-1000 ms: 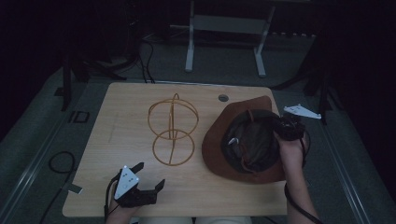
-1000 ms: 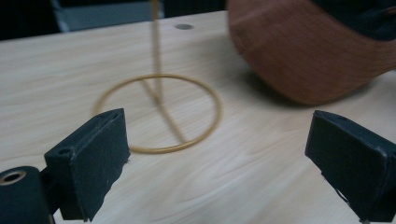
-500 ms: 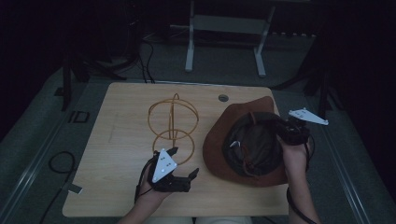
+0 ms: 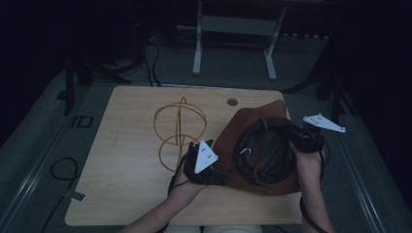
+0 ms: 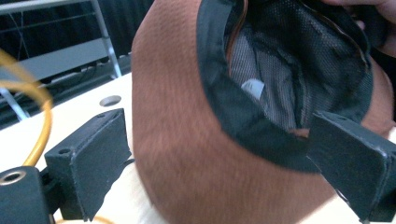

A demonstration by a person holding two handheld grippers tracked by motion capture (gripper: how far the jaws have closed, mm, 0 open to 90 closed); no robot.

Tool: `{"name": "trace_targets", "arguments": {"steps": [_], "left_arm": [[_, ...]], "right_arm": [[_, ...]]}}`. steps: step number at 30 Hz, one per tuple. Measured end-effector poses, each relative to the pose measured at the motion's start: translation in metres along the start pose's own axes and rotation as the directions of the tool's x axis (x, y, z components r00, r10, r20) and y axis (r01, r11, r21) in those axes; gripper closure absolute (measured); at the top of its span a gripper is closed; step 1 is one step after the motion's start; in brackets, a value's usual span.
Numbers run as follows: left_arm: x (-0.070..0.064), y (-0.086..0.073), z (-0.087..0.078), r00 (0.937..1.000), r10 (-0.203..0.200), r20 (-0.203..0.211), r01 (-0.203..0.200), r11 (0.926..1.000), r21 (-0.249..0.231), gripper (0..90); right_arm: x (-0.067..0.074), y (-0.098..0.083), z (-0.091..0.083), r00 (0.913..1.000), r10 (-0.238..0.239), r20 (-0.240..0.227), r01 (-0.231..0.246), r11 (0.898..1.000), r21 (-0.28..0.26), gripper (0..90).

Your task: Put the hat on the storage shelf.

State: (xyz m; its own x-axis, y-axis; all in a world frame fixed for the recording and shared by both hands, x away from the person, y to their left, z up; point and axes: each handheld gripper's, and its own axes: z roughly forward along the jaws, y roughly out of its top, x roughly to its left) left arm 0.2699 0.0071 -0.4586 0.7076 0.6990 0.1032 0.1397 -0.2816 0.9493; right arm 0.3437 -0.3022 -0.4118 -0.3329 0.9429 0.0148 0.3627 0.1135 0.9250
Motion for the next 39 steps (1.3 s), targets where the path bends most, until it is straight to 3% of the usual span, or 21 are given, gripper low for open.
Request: {"name": "trace_targets", "arguments": {"steps": [10,12,16,17,18,22,24,28,32,35,39], "left_arm": [[-0.008,0.028,0.041,0.9995,0.026,-0.019,-0.026,0.9997,0.003,13.1],[-0.008,0.035,0.056,0.9989,0.027,-0.040,-0.025,0.9989,0.040,14.1],[-0.005,0.042,0.074,0.9924,0.048,-0.113,-0.037,0.9948,0.095,14.9],[-0.005,0.042,0.074,0.9924,0.048,-0.113,-0.037,0.9948,0.095,15.2],[-0.004,0.043,0.081,0.9859,0.079,-0.148,-0.062,0.9907,0.121,15.4],[-0.002,0.044,0.087,0.9808,0.089,-0.174,-0.067,0.9896,0.128,21.6],[0.000,0.042,0.092,0.9783,0.079,-0.191,-0.054,0.9898,0.132,28.9],[0.002,0.039,0.098,0.9786,0.046,-0.200,-0.016,0.9891,0.147,34.3],[0.005,0.036,0.105,0.9794,0.025,-0.200,0.007,0.9875,0.157,61.9],[0.008,0.040,0.105,0.9795,0.012,-0.201,0.014,0.9916,0.128,83.8],[0.011,0.048,0.104,0.9773,0.027,-0.210,-0.002,0.9928,0.120,87.3]], "right_arm": [[0.003,0.004,-0.006,0.9999,-0.003,-0.012,0.003,1.000,-0.015,84.4],[0.006,0.006,-0.008,0.9998,-0.012,-0.014,0.012,1.000,-0.023,84.4],[0.009,0.007,-0.010,0.9997,-0.014,-0.018,0.013,1.000,-0.028,84.3],[0.011,0.008,-0.011,0.9997,-0.018,-0.018,0.018,0.999,-0.027,84.3],[0.012,0.008,-0.012,0.9996,-0.018,-0.023,0.017,0.999,-0.030,84.3],[0.016,0.008,-0.015,0.9989,-0.035,-0.030,0.034,0.999,-0.037,84.2],[0.018,0.008,-0.020,0.9987,-0.037,-0.036,0.035,0.998,-0.048,84.2],[0.019,0.007,-0.024,0.9986,-0.031,-0.042,0.029,0.998,-0.061,84.2],[0.020,0.005,-0.028,0.9983,-0.031,-0.050,0.028,0.997,-0.068,84.2],[0.022,0.002,-0.028,0.9987,-0.026,-0.043,0.024,0.998,-0.055,84.0],[0.024,-0.004,-0.029,0.9991,-0.022,-0.036,0.020,0.998,-0.059,83.1]]}}
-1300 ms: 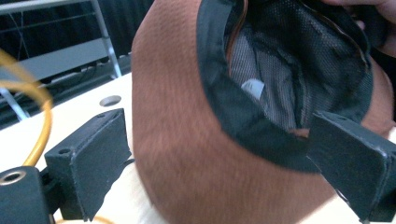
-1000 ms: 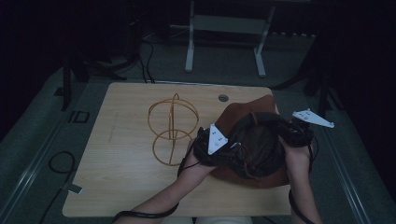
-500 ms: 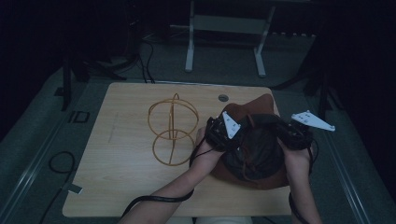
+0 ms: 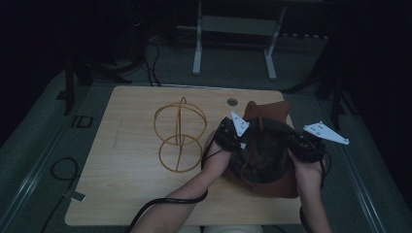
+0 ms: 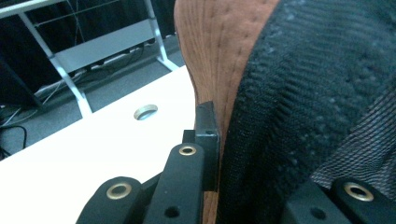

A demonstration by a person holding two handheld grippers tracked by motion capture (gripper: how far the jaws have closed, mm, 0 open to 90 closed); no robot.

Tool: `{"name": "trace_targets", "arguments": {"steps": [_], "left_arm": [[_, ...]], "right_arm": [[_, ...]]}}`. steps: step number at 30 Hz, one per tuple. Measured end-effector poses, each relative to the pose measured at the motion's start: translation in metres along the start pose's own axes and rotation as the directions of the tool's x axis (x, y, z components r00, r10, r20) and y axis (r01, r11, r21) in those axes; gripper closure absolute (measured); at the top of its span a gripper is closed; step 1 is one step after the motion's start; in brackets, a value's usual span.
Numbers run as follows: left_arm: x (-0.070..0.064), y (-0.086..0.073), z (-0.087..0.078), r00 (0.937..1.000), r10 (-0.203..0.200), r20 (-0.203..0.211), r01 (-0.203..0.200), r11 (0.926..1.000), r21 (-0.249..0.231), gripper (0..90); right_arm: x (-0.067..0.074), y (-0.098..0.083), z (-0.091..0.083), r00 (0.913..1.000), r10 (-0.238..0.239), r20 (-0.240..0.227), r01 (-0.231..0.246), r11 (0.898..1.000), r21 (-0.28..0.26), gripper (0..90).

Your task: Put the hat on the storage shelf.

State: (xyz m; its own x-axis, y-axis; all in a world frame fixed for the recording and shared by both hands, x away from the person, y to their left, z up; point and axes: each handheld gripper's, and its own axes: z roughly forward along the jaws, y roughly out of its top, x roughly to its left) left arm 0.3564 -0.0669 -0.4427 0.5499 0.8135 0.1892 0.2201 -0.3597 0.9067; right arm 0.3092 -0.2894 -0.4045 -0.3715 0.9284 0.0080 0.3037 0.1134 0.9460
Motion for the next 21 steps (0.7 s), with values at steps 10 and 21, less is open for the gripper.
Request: {"name": "trace_targets", "arguments": {"steps": [10,21], "left_arm": [[0.006,0.017,-0.011,0.9999,0.013,-0.003,-0.014,0.9990,-0.044,87.7],[0.010,0.015,-0.024,0.9993,0.034,-0.016,-0.036,0.9925,-0.117,87.7]], "right_arm": [[0.000,-0.012,-0.014,0.9993,0.008,-0.037,-0.009,1.000,-0.029,59.7],[-0.022,-0.022,-0.072,0.9900,-0.050,-0.132,0.038,0.995,-0.095,44.5]]}}
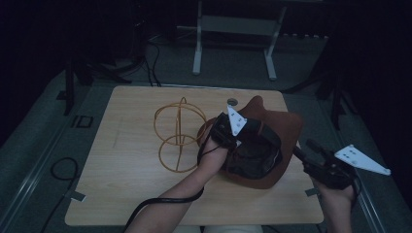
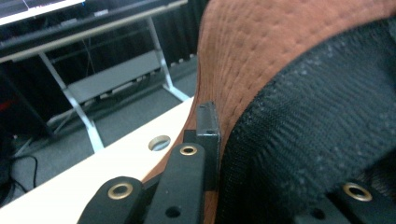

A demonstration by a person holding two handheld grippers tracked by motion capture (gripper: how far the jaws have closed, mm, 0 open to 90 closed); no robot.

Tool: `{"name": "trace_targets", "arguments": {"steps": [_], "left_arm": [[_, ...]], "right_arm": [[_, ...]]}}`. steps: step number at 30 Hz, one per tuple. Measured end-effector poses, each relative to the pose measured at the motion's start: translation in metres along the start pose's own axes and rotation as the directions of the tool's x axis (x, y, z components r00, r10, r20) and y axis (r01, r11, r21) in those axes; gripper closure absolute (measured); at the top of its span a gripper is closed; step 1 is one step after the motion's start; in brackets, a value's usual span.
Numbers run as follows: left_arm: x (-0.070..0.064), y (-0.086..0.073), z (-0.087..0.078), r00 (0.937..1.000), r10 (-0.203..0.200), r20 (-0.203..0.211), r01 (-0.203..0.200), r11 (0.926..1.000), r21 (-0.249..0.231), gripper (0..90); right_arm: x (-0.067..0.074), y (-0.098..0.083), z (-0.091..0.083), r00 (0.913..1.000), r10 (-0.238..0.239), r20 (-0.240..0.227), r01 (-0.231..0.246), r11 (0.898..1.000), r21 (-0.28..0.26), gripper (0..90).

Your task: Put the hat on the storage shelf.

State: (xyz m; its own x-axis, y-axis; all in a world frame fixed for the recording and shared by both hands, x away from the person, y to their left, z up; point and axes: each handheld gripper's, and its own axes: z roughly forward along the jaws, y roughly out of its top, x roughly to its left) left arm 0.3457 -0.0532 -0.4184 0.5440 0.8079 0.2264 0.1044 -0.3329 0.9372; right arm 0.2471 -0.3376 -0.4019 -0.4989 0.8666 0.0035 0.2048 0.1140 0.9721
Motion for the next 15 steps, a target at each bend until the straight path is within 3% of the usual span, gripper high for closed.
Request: {"name": "trace_targets", "arguments": {"steps": [1,2,3,4,5,7,8,9,10,11,13,14,15], "left_arm": [[0.000,-0.001,-0.005,0.9995,0.017,0.027,-0.016,0.9987,-0.048,87.7],[0.000,-0.001,-0.005,0.9995,0.017,0.027,-0.016,0.9987,-0.048,87.6],[-0.001,-0.002,-0.010,0.9991,0.028,0.032,-0.026,0.9974,-0.068,87.7],[-0.001,-0.002,-0.010,0.9991,0.028,0.032,-0.026,0.9974,-0.068,87.6],[0.001,-0.001,-0.015,0.9982,0.029,0.052,-0.025,0.9963,-0.082,87.6],[0.003,-0.003,-0.021,0.9955,0.019,0.092,-0.008,0.9928,-0.119,87.6],[0.003,-0.003,-0.021,0.9955,0.019,0.092,-0.008,0.9928,-0.119,87.6],[0.006,-0.004,-0.026,0.9924,0.020,0.121,-0.001,0.9883,-0.153,87.6],[0.006,-0.004,-0.026,0.9924,0.020,0.121,-0.001,0.9883,-0.153,87.5],[0.010,-0.006,-0.030,0.9863,0.019,0.164,0.012,0.9821,-0.188,87.5],[0.015,-0.008,-0.033,0.9757,0.009,0.219,0.039,0.9762,-0.214,87.5],[0.017,-0.010,-0.035,0.9755,0.010,0.220,0.040,0.9742,-0.222,87.5],[0.019,-0.011,-0.036,0.9693,0.007,0.246,0.052,0.9704,-0.236,87.5]], "right_arm": [[-0.005,-0.001,-0.005,0.9997,-0.004,0.024,0.004,1.000,-0.008,44.5],[-0.005,-0.001,-0.005,0.9997,-0.004,0.024,0.004,1.000,-0.008,44.5],[-0.020,-0.004,-0.011,0.9990,0.013,0.043,-0.012,1.000,-0.018,45.0],[-0.020,-0.004,-0.011,0.9990,0.013,0.043,-0.012,1.000,-0.018,45.0],[-0.032,-0.008,-0.014,0.9970,0.015,0.075,-0.014,1.000,-0.010,44.9],[-0.041,-0.012,-0.015,0.9949,0.026,0.097,-0.026,1.000,-0.005,44.8],[-0.045,-0.014,-0.016,0.9929,0.032,0.115,-0.033,0.999,0.002,44.9],[-0.049,-0.016,-0.016,0.9924,0.038,0.117,-0.039,0.999,0.008,44.8],[-0.049,-0.016,-0.016,0.9924,0.038,0.117,-0.039,0.999,0.008,44.8],[-0.055,-0.018,-0.013,0.9919,0.036,0.122,-0.039,0.999,0.021,43.2],[-0.058,-0.019,-0.011,0.9938,0.033,0.106,-0.036,0.999,0.025,43.0],[-0.058,-0.019,-0.009,0.9949,0.036,0.094,-0.038,0.999,0.020,43.0],[-0.059,-0.019,-0.007,0.9963,0.037,0.077,-0.039,0.999,0.017,42.7]]}}
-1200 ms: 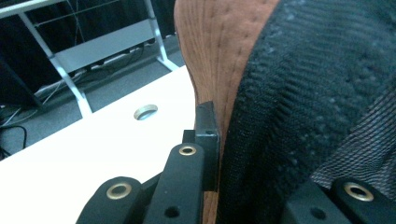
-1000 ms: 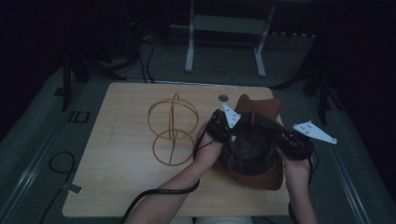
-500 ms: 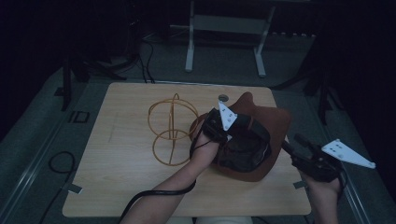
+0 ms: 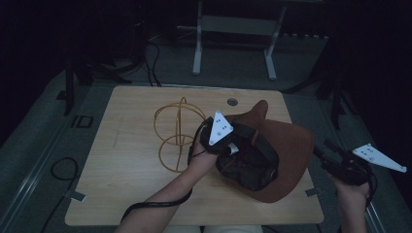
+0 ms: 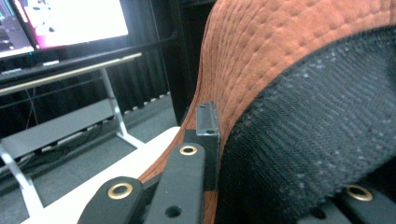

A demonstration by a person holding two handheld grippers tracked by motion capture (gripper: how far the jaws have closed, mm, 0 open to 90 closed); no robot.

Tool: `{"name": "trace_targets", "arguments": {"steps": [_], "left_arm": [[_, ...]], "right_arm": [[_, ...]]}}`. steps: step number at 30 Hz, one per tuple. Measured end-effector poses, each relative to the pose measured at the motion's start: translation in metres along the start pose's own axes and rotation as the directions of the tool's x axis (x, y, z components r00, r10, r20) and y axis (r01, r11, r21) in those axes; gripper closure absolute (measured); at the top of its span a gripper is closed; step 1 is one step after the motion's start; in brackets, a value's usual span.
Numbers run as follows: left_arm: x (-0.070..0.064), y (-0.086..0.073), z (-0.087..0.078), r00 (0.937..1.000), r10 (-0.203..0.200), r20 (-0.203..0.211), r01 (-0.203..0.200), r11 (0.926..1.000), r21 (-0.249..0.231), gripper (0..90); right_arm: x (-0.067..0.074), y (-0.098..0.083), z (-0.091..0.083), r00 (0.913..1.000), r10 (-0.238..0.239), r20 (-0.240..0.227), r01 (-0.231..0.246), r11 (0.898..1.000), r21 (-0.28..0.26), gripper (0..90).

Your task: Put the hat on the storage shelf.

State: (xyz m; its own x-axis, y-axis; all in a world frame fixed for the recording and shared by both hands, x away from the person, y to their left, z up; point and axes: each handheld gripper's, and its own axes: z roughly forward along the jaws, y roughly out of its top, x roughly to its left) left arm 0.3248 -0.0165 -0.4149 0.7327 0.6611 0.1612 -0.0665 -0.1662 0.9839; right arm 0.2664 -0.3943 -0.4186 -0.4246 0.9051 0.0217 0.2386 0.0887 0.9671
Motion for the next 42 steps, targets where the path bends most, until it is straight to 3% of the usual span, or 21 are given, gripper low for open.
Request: {"name": "trace_targets", "arguments": {"steps": [3,4,6,9,11,15,16,17,20,22,23,24,25,26,28,30,34,36,38,41,42], "left_arm": [[0.002,-0.001,-0.003,0.9998,-0.003,0.021,0.004,0.9998,-0.021,87.5],[0.005,-0.003,-0.006,0.9957,-0.021,0.090,0.028,0.9969,-0.074,87.4],[0.006,-0.004,-0.007,0.9930,-0.012,0.118,0.024,0.9947,-0.100,87.4],[0.011,-0.007,-0.010,0.9750,-0.019,0.222,0.058,0.9837,-0.170,87.4],[0.011,-0.008,-0.011,0.9670,-0.017,0.254,0.067,0.9792,-0.191,87.4],[0.013,-0.010,-0.013,0.9426,0.006,0.334,0.066,0.9767,-0.204,87.3],[0.013,-0.010,-0.013,0.9426,0.006,0.334,0.066,0.9767,-0.204,87.3],[0.013,-0.012,-0.014,0.9289,0.012,0.370,0.073,0.9741,-0.214,87.3],[0.011,-0.013,-0.016,0.9055,0.032,0.423,0.081,0.9659,-0.246,87.3],[0.008,-0.014,-0.018,0.8984,0.052,0.436,0.076,0.9591,-0.273,87.3],[0.008,-0.014,-0.018,0.8984,0.052,0.436,0.076,0.9591,-0.273,87.3],[0.004,-0.012,-0.020,0.8992,0.064,0.433,0.067,0.9575,-0.280,87.3],[0.004,-0.012,-0.020,0.8992,0.064,0.433,0.067,0.9575,-0.280,87.4],[0.000,-0.010,-0.021,0.8976,0.064,0.436,0.071,0.9554,-0.287,87.3],[-0.004,-0.007,-0.023,0.8999,0.067,0.431,0.072,0.9519,-0.298,87.3],[-0.008,-0.005,-0.023,0.8987,0.067,0.433,0.076,0.9494,-0.305,87.4],[-0.020,0.000,-0.023,0.8882,0.092,0.450,0.061,0.9473,-0.314,87.4],[-0.022,0.001,-0.023,0.8823,0.081,0.464,0.080,0.9449,-0.318,87.3],[-0.021,0.001,-0.024,0.8814,0.079,0.466,0.087,0.9419,-0.324,87.3],[-0.023,0.000,-0.024,0.8890,0.080,0.451,0.083,0.9404,-0.330,87.3],[-0.022,0.000,-0.024,0.8905,0.071,0.449,0.093,0.9383,-0.333,87.3]], "right_arm": [[0.002,0.001,0.007,0.9994,-0.010,-0.032,0.010,1.000,-0.007,42.8],[0.003,0.000,0.009,0.9989,-0.014,-0.044,0.014,1.000,-0.012,42.8],[0.004,0.000,0.012,0.9983,-0.013,-0.057,0.013,1.000,-0.015,42.8],[0.018,-0.001,0.021,0.9909,-0.043,-0.127,0.038,0.998,-0.041,41.8],[0.026,-0.003,0.024,0.9849,-0.056,-0.164,0.048,0.998,-0.051,41.7],[0.044,-0.002,0.030,0.9652,-0.080,-0.249,0.066,0.996,-0.064,41.2],[0.048,-0.002,0.031,0.9593,-0.085,-0.269,0.068,0.995,-0.073,40.9],[0.053,-0.001,0.031,0.9515,-0.093,-0.293,0.072,0.994,-0.082,40.7],[0.067,0.003,0.032,0.9269,-0.123,-0.355,0.088,0.990,-0.112,40.3],[0.077,0.006,0.031,0.9095,-0.155,-0.386,0.109,0.985,-0.137,39.7],[0.077,0.006,0.031,0.9095,-0.155,-0.386,0.109,0.985,-0.137,39.7],[0.088,0.008,0.032,0.8875,-0.181,-0.424,0.124,0.980,-0.157,39.1],[0.088,0.008,0.032,0.8875,-0.181,-0.424,0.124,0.980,-0.157,39.1],[0.095,0.010,0.033,0.8736,-0.200,-0.443,0.138,0.976,-0.170,38.1],[0.101,0.012,0.035,0.8626,-0.202,-0.464,0.130,0.975,-0.182,37.8],[0.103,0.012,0.036,0.8566,-0.203,-0.474,0.127,0.974,-0.188,37.8],[0.114,0.015,0.043,0.8428,-0.207,-0.497,0.119,0.972,-0.203,37.5],[0.117,0.017,0.044,0.8334,-0.206,-0.513,0.112,0.971,-0.209,37.3],[0.119,0.019,0.044,0.8369,-0.214,-0.504,0.118,0.970,-0.215,38.0],[0.122,0.021,0.045,0.8378,-0.205,-0.506,0.108,0.971,-0.213,41.7],[0.122,0.022,0.046,0.8314,-0.204,-0.517,0.103,0.971,-0.217,45.6]]}}
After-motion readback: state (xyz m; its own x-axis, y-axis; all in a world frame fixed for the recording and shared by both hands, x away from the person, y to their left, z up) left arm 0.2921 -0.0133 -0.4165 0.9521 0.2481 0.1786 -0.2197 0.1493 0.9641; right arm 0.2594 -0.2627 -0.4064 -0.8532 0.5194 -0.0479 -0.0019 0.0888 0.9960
